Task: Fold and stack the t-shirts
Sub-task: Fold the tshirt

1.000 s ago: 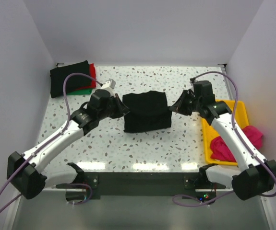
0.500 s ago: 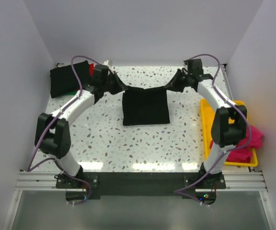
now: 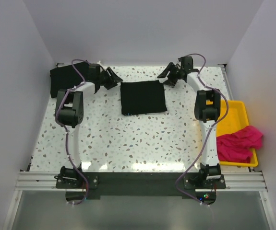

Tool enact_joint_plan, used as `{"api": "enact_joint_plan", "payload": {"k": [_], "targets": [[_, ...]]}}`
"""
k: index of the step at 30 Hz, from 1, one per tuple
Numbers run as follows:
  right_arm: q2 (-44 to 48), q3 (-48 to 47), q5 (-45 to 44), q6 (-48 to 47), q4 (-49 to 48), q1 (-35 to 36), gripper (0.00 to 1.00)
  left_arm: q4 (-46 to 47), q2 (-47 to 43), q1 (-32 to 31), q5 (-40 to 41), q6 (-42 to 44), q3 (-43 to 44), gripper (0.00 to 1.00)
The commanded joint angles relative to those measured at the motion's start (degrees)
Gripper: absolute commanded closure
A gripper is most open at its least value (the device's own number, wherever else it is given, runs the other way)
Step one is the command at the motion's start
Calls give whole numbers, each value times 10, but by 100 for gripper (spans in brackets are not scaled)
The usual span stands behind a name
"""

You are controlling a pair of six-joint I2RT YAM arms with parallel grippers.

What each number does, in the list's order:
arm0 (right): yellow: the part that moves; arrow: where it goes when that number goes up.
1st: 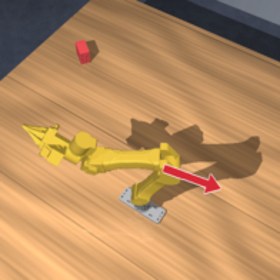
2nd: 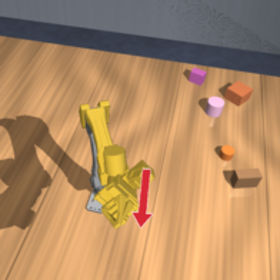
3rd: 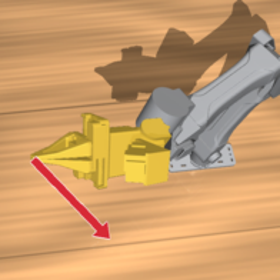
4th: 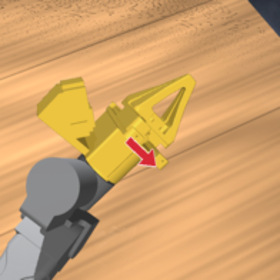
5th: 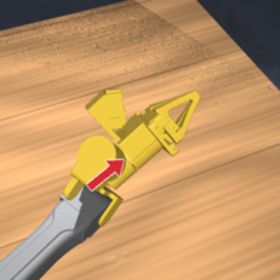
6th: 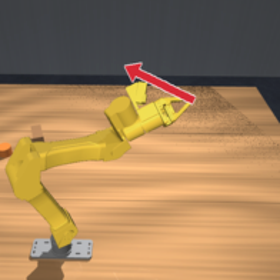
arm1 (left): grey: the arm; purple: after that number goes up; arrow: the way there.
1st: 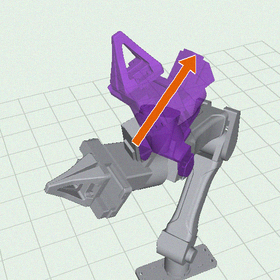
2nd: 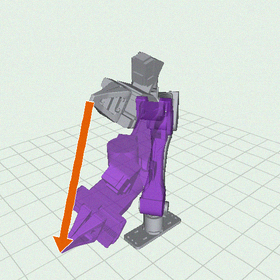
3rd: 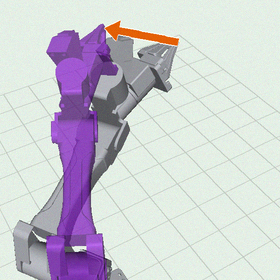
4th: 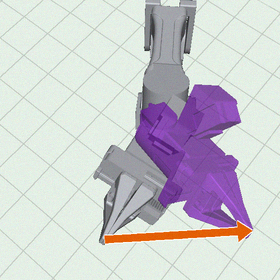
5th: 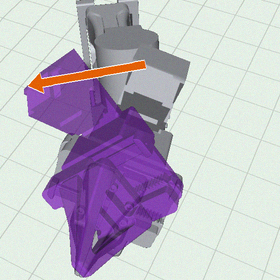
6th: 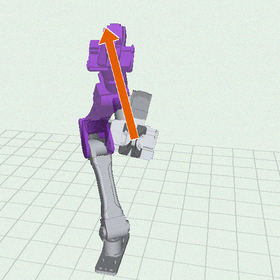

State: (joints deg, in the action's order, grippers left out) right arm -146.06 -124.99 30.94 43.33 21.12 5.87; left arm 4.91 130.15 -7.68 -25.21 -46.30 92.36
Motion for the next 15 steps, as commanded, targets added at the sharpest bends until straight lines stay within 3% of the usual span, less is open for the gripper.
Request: {"api": "enact_joint_plan", "payload": {"k": [1, 4, 7, 12, 15], "targets": [[57, -31, -20, -40, 22, -5, 36, 35, -26, 23, -27, 25, 63, 40], [103, 51, -43, -51, -9, -3, 36, 41, -58, 22, -20, 17, 31, 39], [163, 135, -56, -54, -50, 9, 39, 46, -97, 5, 2, 4, -11, 47], [209, 210, -89, -69, -78, 54, 41, 0, -122, -53, 59, 20, -37, 76], [187, 205, -88, -69, -80, 81, 46, -9, -112, -87, 89, 18, -49, 91]]}}
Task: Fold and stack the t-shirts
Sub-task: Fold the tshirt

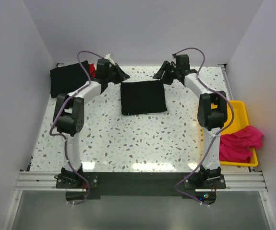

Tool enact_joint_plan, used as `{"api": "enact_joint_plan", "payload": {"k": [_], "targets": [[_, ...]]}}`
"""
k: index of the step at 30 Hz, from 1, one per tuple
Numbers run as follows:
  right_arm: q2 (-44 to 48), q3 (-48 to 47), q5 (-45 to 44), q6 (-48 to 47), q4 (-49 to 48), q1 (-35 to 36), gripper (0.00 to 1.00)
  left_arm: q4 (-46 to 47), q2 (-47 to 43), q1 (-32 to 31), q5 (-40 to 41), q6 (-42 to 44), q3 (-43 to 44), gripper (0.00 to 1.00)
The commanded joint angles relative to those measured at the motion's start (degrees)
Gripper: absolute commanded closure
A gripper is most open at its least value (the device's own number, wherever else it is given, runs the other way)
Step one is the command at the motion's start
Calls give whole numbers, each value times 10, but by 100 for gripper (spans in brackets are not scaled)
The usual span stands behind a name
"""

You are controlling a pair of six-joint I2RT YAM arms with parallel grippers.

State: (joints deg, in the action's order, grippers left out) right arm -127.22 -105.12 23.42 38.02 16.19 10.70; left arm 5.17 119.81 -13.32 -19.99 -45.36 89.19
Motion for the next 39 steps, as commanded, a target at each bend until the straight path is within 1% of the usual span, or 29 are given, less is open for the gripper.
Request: {"api": "enact_joint_plan", "payload": {"k": [1, 2, 5, 7, 10, 11, 13, 14, 15, 16, 17, 18, 21, 22, 23, 24, 26, 27, 28, 29, 31, 32, 35, 38, 39], "targets": [[-11, 2, -12, -15, -27, 38, 47, -12, -3, -42, 39, 6, -23, 97], [-18, 1, -11, -13, -30, 41, 48, -10, 2, -47, 35, 6, -25, 100], [-42, 11, -23, -3, -27, 42, 50, -3, 27, -62, 28, -1, -31, 100], [-47, 19, -44, -4, -21, 41, 51, -16, 45, -76, 36, 5, -25, 100], [-31, 59, -64, -6, -18, 40, 51, -43, 56, -96, 55, 6, -38, 100], [-26, 87, -70, -5, -19, 40, 51, -45, 54, -101, 71, 3, -50, 100], [-7, 116, -80, -1, -17, 39, 51, -46, 39, -114, 82, -9, -88, 100], [1, 151, -81, 0, -26, 40, 52, -46, 33, -118, 93, -14, -101, 100], [12, 173, -81, 7, -31, 41, 53, -46, 18, -126, 100, -24, -132, 100], [34, 221, -81, 13, -48, 42, 53, -41, 8, -131, 109, -29, -150, 100], [49, 246, -80, 17, -58, 46, 54, -38, -3, -136, 113, -33, -167, 100], [64, 272, -80, 21, -69, 49, 54, -28, -26, -145, 117, -42, -205, 100], [120, 364, -91, 25, -94, 59, 54, -6, -75, -162, 124, -54, -273, 100], [135, 385, -89, 30, -100, 62, 54, -3, -88, -166, 126, -57, -288, 100], [148, 427, -86, 33, -115, 62, 54, -2, -100, -171, 127, -58, -302, 100], [174, 447, -73, 34, -126, 66, 55, -2, -126, -180, 129, -60, -327, 100], [196, 489, -66, 29, -134, 76, 54, 2, -153, -189, 136, -60, -352, 100], [211, 495, -58, 17, -130, 79, 54, 2, -176, -191, 137, -61, -369, 100], [215, 492, -51, 13, -117, 81, 54, 2, -186, -190, 136, -60, -372, 96], [219, 487, -42, 7, -111, 82, 55, 1, -194, -189, 139, -55, -372, 95], [235, 464, -46, -7, -81, 82, 55, -29, -206, -186, 158, -36, -345, 92], [241, 456, -52, -12, -70, 80, 55, -46, -205, -178, 159, -23, -322, 92], [261, 428, -79, -20, -51, 70, 55, -51, -203, -157, 154, -9, -292, 92], [244, 407, -59, -8, -64, 45, 57, -50, -183, -141, 149, -1, -270, 91], [237, 403, -53, -1, -73, 40, 57, -50, -173, -131, 146, 5, -250, 91]]}}
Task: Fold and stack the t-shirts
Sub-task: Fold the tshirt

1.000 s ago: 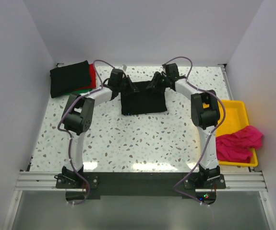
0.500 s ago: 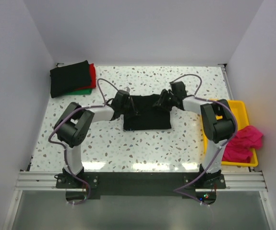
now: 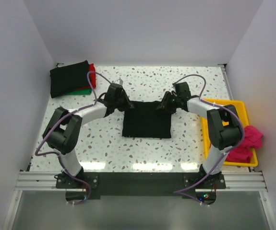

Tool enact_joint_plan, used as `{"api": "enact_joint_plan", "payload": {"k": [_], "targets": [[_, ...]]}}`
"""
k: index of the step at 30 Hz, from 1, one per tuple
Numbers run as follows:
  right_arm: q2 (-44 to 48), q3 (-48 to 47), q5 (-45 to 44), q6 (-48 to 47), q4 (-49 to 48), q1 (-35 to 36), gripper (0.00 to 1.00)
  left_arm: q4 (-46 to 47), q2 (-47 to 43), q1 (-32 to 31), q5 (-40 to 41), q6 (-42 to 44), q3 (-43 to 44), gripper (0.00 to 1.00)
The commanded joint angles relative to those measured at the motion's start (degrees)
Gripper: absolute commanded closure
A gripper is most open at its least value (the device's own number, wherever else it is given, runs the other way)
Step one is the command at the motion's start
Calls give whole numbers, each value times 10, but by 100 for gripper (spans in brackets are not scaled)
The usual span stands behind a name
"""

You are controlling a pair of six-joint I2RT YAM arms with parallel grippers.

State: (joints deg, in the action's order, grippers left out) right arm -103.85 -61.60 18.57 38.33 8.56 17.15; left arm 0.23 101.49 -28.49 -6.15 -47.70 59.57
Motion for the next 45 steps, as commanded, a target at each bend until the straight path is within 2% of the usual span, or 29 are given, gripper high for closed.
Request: {"api": "enact_joint_plan", "payload": {"k": [1, 5, 10, 19, 22, 25, 26, 27, 29, 32, 39, 42, 45], "targets": [[-16, -47, 6, -1, -1, -30, 58, -1, 19, 25, 3, 33, 56, 91], [-57, -76, 23, 10, -20, -54, 62, 7, 95, 42, -12, 45, 120, 92], [-121, -115, 30, 3, 3, -69, 65, 14, 162, 55, -18, 38, 152, 93], [-153, -110, 41, -1, -3, -99, 65, 18, 176, 66, -28, 33, 147, 94], [-153, -134, 53, -14, 8, -98, 65, 30, 148, 72, -44, 43, 150, 88], [-151, -159, 48, -31, 34, -98, 64, 10, 103, 76, -34, 63, 155, 73], [-149, -161, 45, -32, 36, -98, 64, 0, 91, 77, -28, 68, 155, 62], [-146, -168, 43, -35, 46, -99, 63, -17, 79, 77, -16, 73, 154, 58], [-127, -170, 31, -41, 54, -98, 62, -45, 46, 77, -13, 81, 136, 50], [-80, -159, 28, -40, 58, -96, 61, -54, 4, 77, -33, 82, 89, 50], [15, -98, 29, -25, 42, -59, 61, 34, -81, 47, -179, 63, -48, 63], [23, -84, 29, -22, 36, -55, 61, 62, -109, 15, -203, 49, -100, 66], [20, -76, 30, -22, 35, -54, 62, 129, -111, -7, -225, 17, -161, 68]]}}
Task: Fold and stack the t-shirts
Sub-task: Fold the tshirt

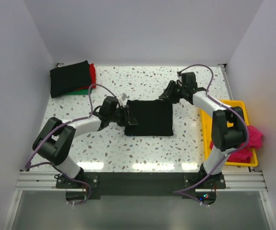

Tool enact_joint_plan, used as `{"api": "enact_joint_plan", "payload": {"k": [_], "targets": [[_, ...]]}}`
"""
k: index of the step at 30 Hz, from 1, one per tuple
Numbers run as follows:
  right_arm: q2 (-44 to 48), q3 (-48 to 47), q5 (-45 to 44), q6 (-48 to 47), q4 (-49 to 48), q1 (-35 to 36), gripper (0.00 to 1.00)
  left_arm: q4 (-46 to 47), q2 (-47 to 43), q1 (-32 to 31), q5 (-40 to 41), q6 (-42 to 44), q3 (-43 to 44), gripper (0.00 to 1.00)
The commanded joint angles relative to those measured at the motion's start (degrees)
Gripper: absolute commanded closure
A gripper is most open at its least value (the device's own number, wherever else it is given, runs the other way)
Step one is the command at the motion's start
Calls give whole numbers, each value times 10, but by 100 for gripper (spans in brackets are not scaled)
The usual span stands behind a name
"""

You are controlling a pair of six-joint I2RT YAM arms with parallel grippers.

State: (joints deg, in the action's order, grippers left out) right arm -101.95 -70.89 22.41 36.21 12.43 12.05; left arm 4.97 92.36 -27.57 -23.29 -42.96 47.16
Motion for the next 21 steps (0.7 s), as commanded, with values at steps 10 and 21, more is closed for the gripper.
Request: {"api": "enact_joint_plan", "payload": {"k": [10, 21], "targets": [[-3, 69, -21, -6, -17, 2, 62, 29, 26, -46, 13, -13, -59, 70], [18, 87, -51, -19, 4, 3, 62, -149, -61, 18, 67, 55, 39, 46]]}}
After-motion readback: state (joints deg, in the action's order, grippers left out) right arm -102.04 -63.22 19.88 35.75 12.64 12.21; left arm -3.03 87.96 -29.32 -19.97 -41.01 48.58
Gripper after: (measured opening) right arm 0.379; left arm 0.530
